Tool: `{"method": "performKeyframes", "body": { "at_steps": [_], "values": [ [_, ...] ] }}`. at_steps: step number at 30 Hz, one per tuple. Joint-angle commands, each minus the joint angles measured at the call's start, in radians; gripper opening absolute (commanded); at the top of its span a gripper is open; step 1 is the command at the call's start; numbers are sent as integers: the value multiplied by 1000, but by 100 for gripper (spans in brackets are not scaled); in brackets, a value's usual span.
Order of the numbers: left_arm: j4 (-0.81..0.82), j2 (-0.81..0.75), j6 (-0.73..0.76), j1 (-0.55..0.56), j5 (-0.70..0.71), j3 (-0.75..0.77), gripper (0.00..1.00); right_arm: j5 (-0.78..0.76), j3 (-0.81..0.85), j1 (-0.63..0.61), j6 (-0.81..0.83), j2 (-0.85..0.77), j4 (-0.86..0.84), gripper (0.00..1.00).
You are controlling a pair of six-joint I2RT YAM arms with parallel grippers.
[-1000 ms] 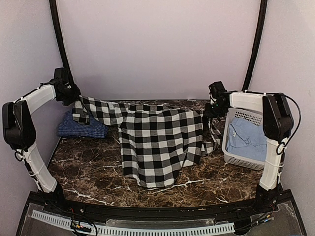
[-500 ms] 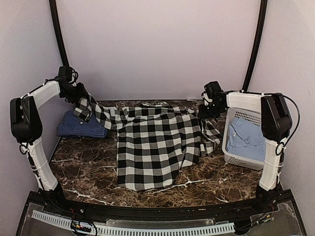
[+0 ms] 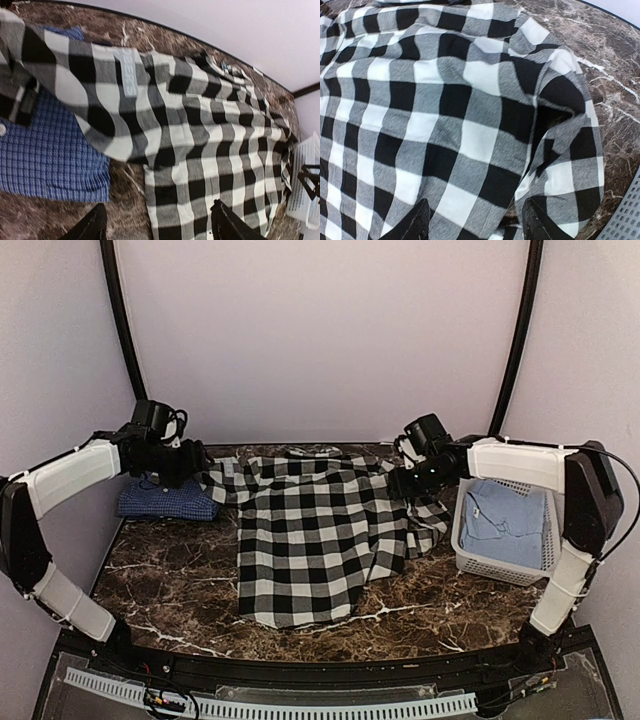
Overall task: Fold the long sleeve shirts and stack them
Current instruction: Flatten out the crumpled shirt at the center of the board.
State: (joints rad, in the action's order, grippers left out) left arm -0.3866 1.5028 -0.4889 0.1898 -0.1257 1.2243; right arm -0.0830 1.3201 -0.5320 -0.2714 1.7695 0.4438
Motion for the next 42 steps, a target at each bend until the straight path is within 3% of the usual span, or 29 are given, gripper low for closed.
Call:
{"method": "performKeyframes", "body": {
  "at_steps": [1,10,17,22,29,42],
  "values": [
    [26,-147,-95,88,-46,-184,69,19,-92,-79,-35,-90,-25,60],
    [-51,-331,-223,250,-145,-491,57,78,-284,-196,-124,-212,-52,59],
    [-40,-313,-308,415,-187,-607,55,78,-387,-250,-177,-268,-19,59],
    [-3,-234,-327,508,-172,-607,55,79,-474,-267,-222,-338,-33,59],
    [8,-154,-338,548,-123,-580,54,160,-595,-267,-299,-404,-113,58],
    [75,-95,-385,567,-65,-585,37,101,-671,-266,-397,-321,-291,55]
  ]
}}
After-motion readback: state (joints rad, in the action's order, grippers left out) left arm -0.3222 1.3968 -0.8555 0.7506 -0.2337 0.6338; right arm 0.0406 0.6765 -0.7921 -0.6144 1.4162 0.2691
